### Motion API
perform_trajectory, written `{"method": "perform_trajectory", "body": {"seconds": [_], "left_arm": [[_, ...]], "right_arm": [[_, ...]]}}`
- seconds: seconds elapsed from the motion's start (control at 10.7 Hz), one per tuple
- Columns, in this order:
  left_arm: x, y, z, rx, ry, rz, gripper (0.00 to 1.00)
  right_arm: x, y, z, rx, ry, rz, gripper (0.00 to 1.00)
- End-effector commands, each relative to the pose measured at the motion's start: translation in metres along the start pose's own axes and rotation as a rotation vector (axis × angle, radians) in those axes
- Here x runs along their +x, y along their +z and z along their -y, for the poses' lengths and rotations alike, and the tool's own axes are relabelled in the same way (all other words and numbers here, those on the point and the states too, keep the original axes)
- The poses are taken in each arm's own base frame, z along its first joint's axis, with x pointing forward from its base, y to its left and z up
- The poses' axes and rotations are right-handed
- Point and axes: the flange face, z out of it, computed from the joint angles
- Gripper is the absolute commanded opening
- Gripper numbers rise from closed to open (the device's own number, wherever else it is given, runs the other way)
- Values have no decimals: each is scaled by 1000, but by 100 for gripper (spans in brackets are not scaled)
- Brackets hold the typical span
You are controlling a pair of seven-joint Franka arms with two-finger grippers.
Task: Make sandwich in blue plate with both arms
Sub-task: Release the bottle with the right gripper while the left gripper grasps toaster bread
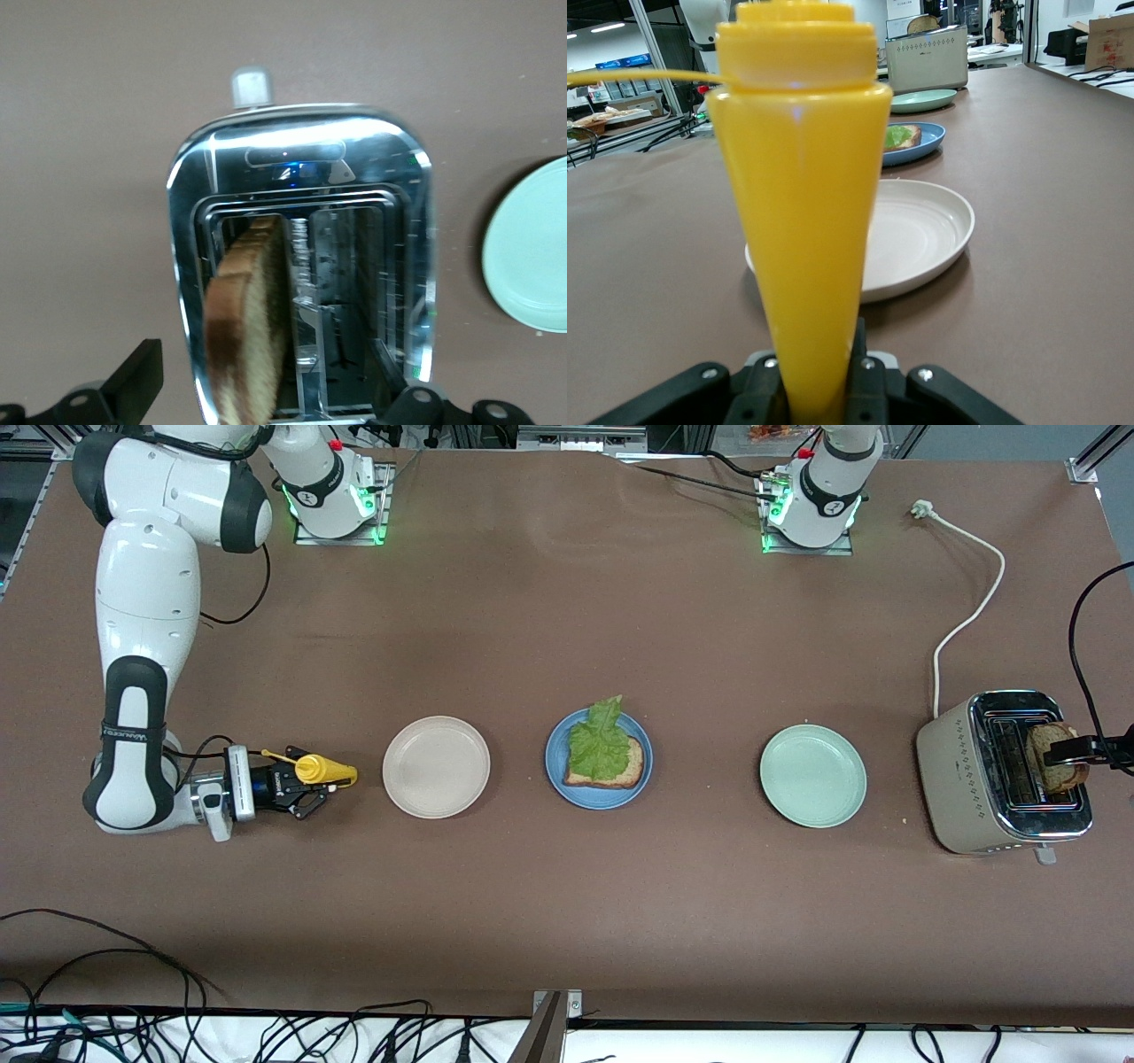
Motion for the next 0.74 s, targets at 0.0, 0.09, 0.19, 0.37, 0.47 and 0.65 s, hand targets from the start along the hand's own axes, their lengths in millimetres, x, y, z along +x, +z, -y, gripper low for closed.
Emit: {"method": "perform_trajectory", "body": {"seconds": [0.0, 0.09, 0.19, 0.37, 0.47, 0.65], "left_arm": [[3, 14, 15, -44, 29, -9, 80], [0, 19, 18, -48, 21, 3, 28], [-3, 19, 21, -54, 12, 12, 4], [-8, 21, 27, -86, -7, 25, 0], [-11, 22, 32, -93, -18, 22, 0], [-11, 13, 32, -86, -17, 11, 0]], "right_arm": [[-8, -8, 5, 7, -17, -15, 67], [-8, -8, 4, 4, -20, -18, 100], [-7, -9, 4, 1, -18, -16, 100], [-6, -20, 4, -9, -16, -3, 100], [-7, -39, 10, -20, -4, 35, 100], [2, -83, 29, 4, 31, 141, 100]]}}
